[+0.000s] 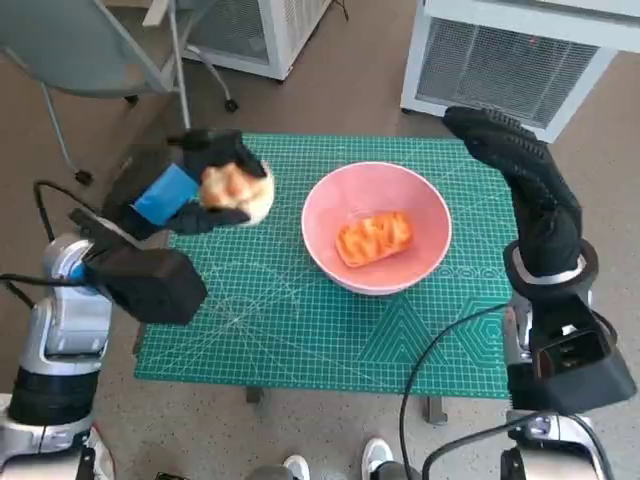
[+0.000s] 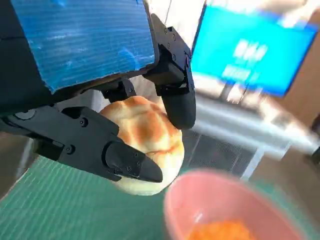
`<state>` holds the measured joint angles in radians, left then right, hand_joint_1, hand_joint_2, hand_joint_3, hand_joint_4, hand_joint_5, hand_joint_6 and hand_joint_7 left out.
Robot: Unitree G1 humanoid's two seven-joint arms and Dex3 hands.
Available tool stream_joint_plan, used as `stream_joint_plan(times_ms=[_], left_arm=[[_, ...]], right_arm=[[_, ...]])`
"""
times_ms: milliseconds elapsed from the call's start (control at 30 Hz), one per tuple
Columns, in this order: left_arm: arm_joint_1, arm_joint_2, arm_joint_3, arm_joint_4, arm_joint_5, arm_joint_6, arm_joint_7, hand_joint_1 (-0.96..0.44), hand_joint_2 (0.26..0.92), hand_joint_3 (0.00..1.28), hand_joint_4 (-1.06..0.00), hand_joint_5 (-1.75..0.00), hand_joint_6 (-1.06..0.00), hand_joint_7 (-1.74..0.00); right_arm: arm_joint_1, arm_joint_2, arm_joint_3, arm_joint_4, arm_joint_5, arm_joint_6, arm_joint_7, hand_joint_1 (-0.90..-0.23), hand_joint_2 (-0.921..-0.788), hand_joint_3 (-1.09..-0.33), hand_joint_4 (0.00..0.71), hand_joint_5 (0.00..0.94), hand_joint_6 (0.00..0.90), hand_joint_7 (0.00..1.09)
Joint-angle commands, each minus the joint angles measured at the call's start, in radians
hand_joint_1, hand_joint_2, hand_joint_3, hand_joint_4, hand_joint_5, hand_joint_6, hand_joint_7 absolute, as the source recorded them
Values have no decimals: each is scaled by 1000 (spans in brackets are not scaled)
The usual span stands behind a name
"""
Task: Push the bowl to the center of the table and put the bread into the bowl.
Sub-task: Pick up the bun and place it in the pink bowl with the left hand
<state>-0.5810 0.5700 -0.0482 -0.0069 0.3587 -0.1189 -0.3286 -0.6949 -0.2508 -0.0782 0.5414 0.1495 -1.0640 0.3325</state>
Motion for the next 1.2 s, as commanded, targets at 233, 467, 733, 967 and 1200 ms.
stream_joint_plan(times_ms=[233, 467, 733, 967, 1200], left_arm=[[-139, -134, -127, 109, 58, -134, 91, 0, 920, 48, -714, -1072, -648, -1199], [-232, -194, -206, 309, 69, -207, 71, 0, 920, 61, -697, -1088, -634, -1216], [-286, -243, -311, 483, 75, -161, -84, -110, 914, 146, -440, -505, -402, -917], [-307, -251, -343, 498, 76, -94, -190, -261, 921, 42, -263, -35, -339, -169], [-268, -264, -288, 520, 33, -188, -91, -344, 921, 47, -207, -3, -326, -94]], right_arm=[[3, 9, 5, 20, -5, 8, 2, -570, -921, -804, 274, 1, 76, 489], [7, 12, 9, 14, 0, 10, 6, -576, -921, -801, 275, 1, 76, 489], [17, 5, 6, -1, 5, 17, 8, -583, -921, -801, 274, 0, 76, 489], [25, 1, 3, -22, 2, 23, 5, -585, -921, -802, 271, 0, 74, 491], [29, -2, -5, -38, -6, 31, -5, -578, -921, -803, 269, 0, 74, 492]])
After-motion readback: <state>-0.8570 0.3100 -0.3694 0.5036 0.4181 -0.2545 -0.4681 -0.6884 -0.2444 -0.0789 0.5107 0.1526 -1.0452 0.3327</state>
